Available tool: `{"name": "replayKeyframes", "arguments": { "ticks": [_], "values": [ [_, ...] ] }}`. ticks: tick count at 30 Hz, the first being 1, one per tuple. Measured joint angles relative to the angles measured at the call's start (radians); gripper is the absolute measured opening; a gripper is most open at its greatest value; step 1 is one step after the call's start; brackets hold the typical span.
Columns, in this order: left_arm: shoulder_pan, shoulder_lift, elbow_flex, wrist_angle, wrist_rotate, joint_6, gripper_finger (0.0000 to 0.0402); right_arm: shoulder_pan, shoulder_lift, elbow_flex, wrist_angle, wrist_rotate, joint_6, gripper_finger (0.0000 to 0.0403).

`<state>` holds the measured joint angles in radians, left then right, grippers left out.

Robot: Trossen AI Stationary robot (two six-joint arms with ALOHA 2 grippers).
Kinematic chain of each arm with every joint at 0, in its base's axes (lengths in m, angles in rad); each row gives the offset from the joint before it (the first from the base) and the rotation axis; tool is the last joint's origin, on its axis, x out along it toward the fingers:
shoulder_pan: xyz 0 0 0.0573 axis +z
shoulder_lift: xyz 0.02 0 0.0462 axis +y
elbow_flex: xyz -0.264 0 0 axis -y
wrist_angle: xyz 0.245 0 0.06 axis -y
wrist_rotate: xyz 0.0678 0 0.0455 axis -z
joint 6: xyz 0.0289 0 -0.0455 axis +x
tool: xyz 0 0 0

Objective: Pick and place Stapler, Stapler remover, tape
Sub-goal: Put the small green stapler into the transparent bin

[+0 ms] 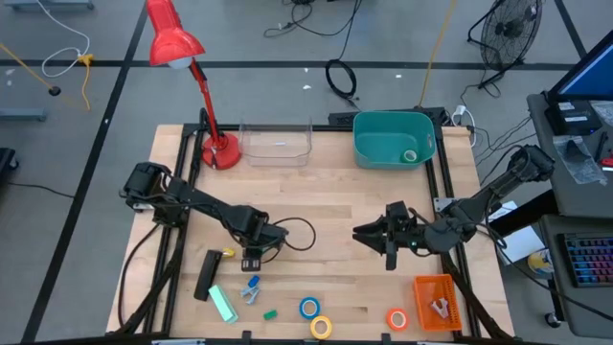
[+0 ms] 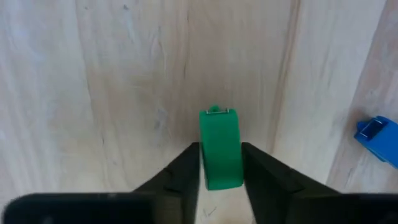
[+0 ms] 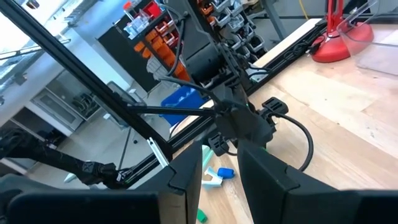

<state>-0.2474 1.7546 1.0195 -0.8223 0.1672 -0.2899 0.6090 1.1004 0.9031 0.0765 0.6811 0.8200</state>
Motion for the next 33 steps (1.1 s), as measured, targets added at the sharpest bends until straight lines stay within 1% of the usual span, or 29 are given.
{"name": "replayKeyframes", "arguments": {
  "ticks": [4, 7, 10, 13, 15, 19, 23, 28, 33],
  "values": [
    [0.002, 0.000, 0.000, -0.001, 0.002, 0.000, 0.0072, -0.002, 0.000, 0.000, 0.006, 0.000, -0.002, 0.0095],
    [0.013, -0.004, 0.000, -0.008, 0.001, -0.007, 0.0070, -0.002, 0.000, 0.000, 0.013, -0.001, -0.002, 0.0095],
    [0.036, -0.027, 0.000, -0.019, -0.020, -0.018, 0.0075, -0.002, 0.000, 0.000, 0.014, -0.001, 0.004, 0.0095],
    [0.077, -0.069, 0.000, -0.033, -0.059, -0.026, 0.0090, -0.002, 0.000, 0.000, 0.021, -0.001, 0.008, 0.0095],
    [0.115, -0.113, 0.000, -0.037, -0.084, -0.027, 0.0090, -0.002, 0.000, 0.000, 0.022, -0.001, 0.017, 0.0095],
    [0.221, -0.200, 0.011, -0.040, -0.116, -0.015, 0.0070, -0.002, 0.000, 0.000, 0.022, -0.002, 0.031, 0.0095],
    [0.348, -0.264, 0.068, -0.038, -0.143, 0.009, 0.0070, -0.007, 0.000, 0.000, 0.024, -0.002, 0.032, 0.0095],
    [0.514, -0.267, 0.193, -0.033, -0.171, 0.059, 0.0083, -0.019, 0.000, 0.000, 0.026, -0.005, 0.045, 0.0095],
    [0.677, -0.199, 0.319, -0.022, -0.151, 0.105, 0.0076, -0.021, 0.000, 0.000, 0.027, -0.005, 0.056, 0.0095]
  ]
}}
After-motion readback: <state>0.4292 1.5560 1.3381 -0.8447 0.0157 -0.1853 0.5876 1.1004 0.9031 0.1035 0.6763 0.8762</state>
